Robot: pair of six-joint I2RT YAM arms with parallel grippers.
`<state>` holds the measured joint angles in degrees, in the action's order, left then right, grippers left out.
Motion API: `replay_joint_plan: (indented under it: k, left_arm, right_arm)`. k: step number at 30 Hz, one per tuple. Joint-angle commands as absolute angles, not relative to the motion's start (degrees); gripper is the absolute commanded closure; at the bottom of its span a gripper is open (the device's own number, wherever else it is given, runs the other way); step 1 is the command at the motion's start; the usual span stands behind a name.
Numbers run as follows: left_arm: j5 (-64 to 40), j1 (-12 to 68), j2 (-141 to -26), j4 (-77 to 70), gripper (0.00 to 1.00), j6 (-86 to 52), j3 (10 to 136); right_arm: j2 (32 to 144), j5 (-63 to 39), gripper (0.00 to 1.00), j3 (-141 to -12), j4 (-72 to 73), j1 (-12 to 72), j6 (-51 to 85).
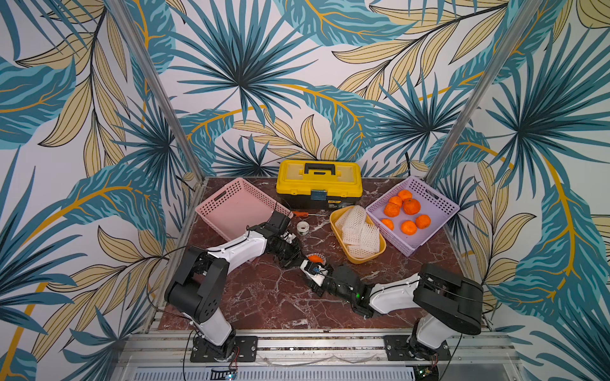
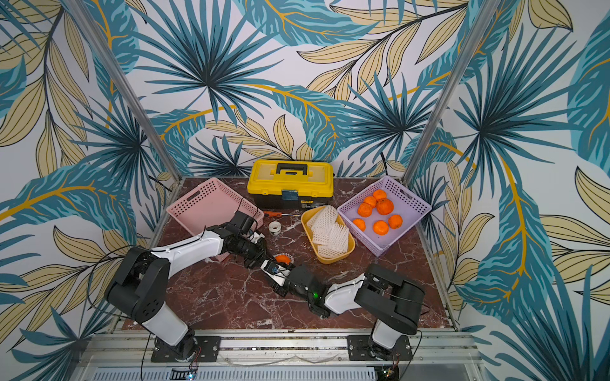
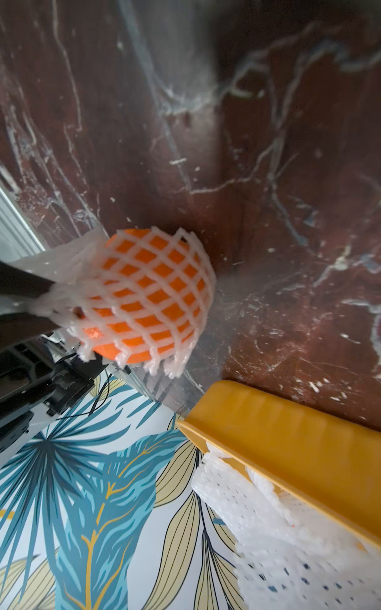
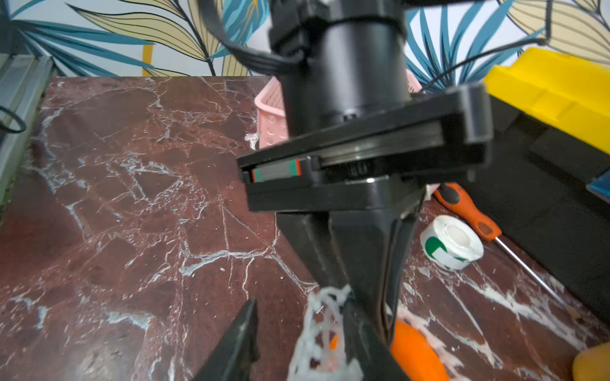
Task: Remove foam nets from oranges
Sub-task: Remove the foam net from the orange.
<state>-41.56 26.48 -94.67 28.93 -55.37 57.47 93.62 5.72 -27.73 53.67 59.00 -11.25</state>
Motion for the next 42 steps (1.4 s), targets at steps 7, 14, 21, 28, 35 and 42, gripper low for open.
replay_joint_plan:
  k: [7, 14, 21, 28, 35, 42]
  left_arm:
    - [-41.33, 27.07, -94.69, 30.04, 1.00, -49.98, 59.06]
    - [-40.69, 27.07, -94.53, 31.54, 1.00, -46.63, 59.76]
    - [-40.55, 27.07, -94.69, 31.99, 1.00, -44.64, 59.84]
    - [-40.44, 27.07, -94.57, 32.34, 1.00, -42.76, 59.77]
    - [-40.45, 27.08, -94.22, 32.94, 1.00, -40.84, 59.59]
    - [-40.85, 27.07, -93.78, 33.05, 1.00, -39.66, 59.50]
  right_arm:
    - [82.81, 5.03, 0.31, -24.88, 47.50, 58.52, 3.19]
    - [73.10, -2.23, 0.08, -24.64, 32.09, 50.23, 12.93]
    - [73.42, -15.43, 0.00, -24.03, 27.13, 40.78, 13.21]
    - [79.21, -22.09, 0.00, -25.47, 30.01, 39.38, 16.15]
    - [87.60, -25.14, 0.00, -27.39, 34.14, 38.69, 19.60]
    - [91.04, -24.87, 0.05, -28.25, 40.23, 38.68, 19.77]
